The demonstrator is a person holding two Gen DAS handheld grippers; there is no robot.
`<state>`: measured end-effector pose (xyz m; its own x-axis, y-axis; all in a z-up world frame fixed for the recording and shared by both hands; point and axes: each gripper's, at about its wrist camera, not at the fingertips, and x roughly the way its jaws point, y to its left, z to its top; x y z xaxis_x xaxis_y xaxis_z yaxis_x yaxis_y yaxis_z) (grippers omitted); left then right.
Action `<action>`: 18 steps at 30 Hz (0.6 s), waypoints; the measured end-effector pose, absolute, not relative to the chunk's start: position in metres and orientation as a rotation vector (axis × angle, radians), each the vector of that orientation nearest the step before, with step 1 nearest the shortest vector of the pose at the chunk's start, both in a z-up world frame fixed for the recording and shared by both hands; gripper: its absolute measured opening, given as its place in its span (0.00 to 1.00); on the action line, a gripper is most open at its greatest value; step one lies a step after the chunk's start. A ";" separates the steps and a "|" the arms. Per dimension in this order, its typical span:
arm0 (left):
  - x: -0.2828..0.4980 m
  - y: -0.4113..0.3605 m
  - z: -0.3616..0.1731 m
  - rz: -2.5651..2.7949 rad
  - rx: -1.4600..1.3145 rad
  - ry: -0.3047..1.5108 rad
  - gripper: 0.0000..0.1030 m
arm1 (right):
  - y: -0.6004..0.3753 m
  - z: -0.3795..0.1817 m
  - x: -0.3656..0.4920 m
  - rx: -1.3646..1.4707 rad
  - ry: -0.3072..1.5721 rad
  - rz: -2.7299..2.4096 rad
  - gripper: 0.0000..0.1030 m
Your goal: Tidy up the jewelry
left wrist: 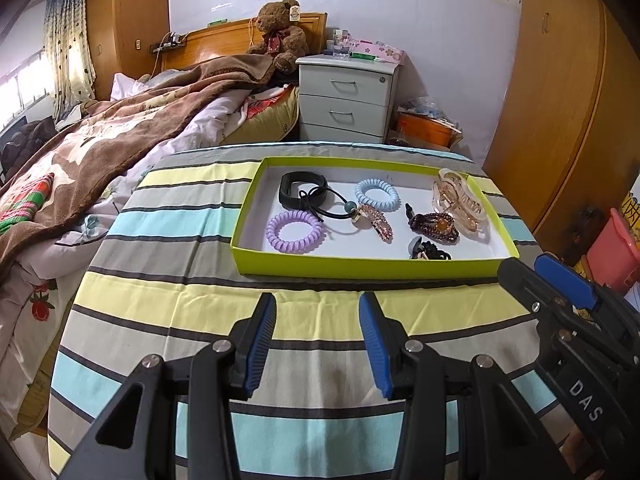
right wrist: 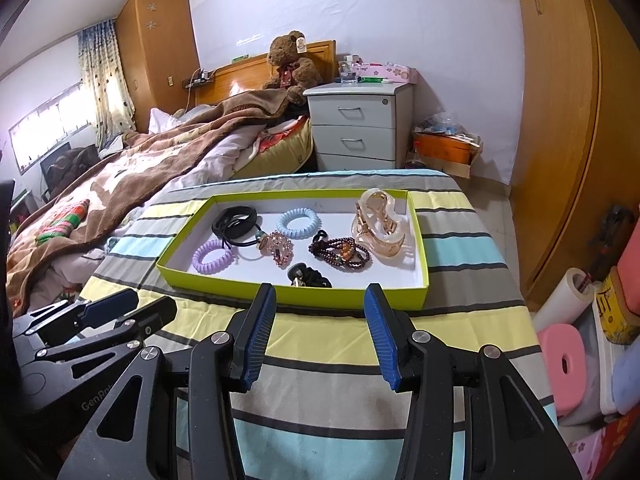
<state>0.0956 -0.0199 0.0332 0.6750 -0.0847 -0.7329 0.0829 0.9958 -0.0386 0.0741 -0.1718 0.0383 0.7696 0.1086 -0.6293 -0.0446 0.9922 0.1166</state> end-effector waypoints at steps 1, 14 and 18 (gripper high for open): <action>0.096 -0.020 0.033 -0.091 -0.002 0.828 0.44 | -0.172 0.038 0.074 0.098 0.688 0.086 0.45; 0.092 -0.017 0.036 -0.080 -0.003 0.826 0.44 | -0.169 0.040 0.067 0.097 0.684 0.096 0.45; 0.093 -0.017 0.036 -0.079 -0.001 0.825 0.44 | -0.168 0.041 0.066 0.098 0.681 0.097 0.45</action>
<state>0.0927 -0.0166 0.0359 0.6756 -0.0707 -0.7339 0.0697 0.9971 -0.0319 0.0658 -0.1683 0.0412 0.7730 0.1216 -0.6226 -0.0575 0.9908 0.1222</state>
